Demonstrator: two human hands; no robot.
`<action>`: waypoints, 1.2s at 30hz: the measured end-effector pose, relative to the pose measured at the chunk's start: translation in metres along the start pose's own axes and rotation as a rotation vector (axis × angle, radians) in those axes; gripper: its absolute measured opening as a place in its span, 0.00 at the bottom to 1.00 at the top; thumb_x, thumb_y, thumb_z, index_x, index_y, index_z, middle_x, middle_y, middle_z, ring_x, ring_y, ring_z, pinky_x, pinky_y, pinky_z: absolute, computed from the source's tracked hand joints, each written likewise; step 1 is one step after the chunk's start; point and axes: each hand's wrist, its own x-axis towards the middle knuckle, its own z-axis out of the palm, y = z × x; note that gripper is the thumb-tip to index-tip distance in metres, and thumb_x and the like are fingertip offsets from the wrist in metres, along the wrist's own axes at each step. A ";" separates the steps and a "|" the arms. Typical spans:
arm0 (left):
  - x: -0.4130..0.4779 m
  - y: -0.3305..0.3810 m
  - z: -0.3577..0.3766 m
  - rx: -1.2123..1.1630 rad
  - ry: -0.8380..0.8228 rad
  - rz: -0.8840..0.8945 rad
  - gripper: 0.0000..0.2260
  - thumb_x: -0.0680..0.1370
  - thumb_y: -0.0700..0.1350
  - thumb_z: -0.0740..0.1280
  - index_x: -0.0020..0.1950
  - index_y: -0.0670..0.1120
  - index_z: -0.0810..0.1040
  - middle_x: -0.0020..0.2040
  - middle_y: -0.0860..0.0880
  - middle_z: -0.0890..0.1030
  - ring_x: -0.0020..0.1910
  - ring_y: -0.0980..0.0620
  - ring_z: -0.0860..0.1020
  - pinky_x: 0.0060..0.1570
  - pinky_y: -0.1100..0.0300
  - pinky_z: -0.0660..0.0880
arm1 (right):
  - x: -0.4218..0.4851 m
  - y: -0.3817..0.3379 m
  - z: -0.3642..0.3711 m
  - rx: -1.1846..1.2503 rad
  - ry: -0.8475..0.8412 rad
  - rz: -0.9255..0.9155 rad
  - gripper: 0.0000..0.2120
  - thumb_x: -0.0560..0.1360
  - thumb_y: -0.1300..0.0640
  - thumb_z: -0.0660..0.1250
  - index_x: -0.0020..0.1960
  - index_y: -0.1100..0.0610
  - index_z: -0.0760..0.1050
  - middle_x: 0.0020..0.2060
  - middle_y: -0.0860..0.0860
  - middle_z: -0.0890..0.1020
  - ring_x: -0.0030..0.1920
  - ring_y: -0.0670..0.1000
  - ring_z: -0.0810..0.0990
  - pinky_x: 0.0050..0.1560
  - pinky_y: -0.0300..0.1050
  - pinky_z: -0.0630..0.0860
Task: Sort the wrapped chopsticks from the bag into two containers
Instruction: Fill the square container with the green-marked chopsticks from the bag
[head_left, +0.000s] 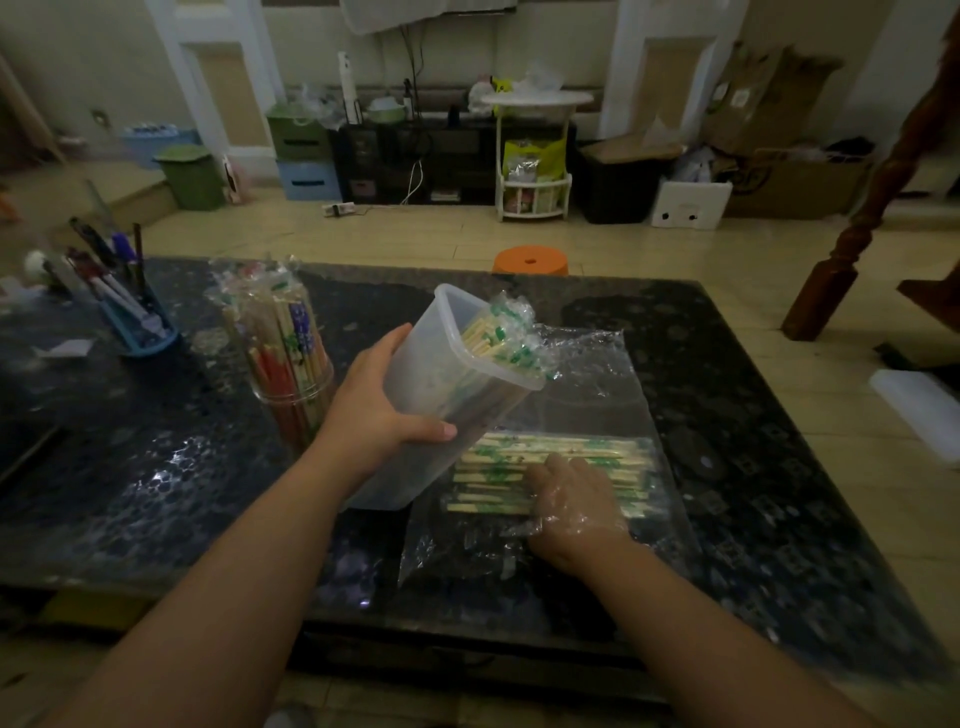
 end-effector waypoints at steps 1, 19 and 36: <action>0.000 0.000 0.000 0.000 -0.002 0.003 0.56 0.50 0.60 0.79 0.77 0.61 0.61 0.73 0.55 0.66 0.71 0.51 0.66 0.69 0.41 0.67 | 0.000 0.000 0.001 0.006 0.013 -0.001 0.20 0.74 0.41 0.65 0.62 0.49 0.71 0.55 0.48 0.71 0.57 0.53 0.69 0.60 0.50 0.65; 0.001 -0.003 -0.002 -0.010 -0.011 -0.004 0.57 0.51 0.59 0.80 0.77 0.61 0.61 0.73 0.56 0.66 0.71 0.51 0.67 0.69 0.39 0.68 | 0.000 -0.006 -0.012 -0.154 -0.101 -0.060 0.13 0.79 0.48 0.61 0.61 0.51 0.75 0.58 0.53 0.78 0.59 0.56 0.72 0.62 0.52 0.63; -0.001 -0.003 -0.006 -0.036 0.003 0.016 0.55 0.51 0.58 0.81 0.77 0.59 0.63 0.72 0.55 0.69 0.68 0.50 0.70 0.67 0.40 0.70 | -0.030 -0.035 -0.087 -0.146 -0.153 -0.211 0.13 0.76 0.50 0.62 0.59 0.53 0.76 0.54 0.56 0.80 0.53 0.59 0.79 0.45 0.49 0.71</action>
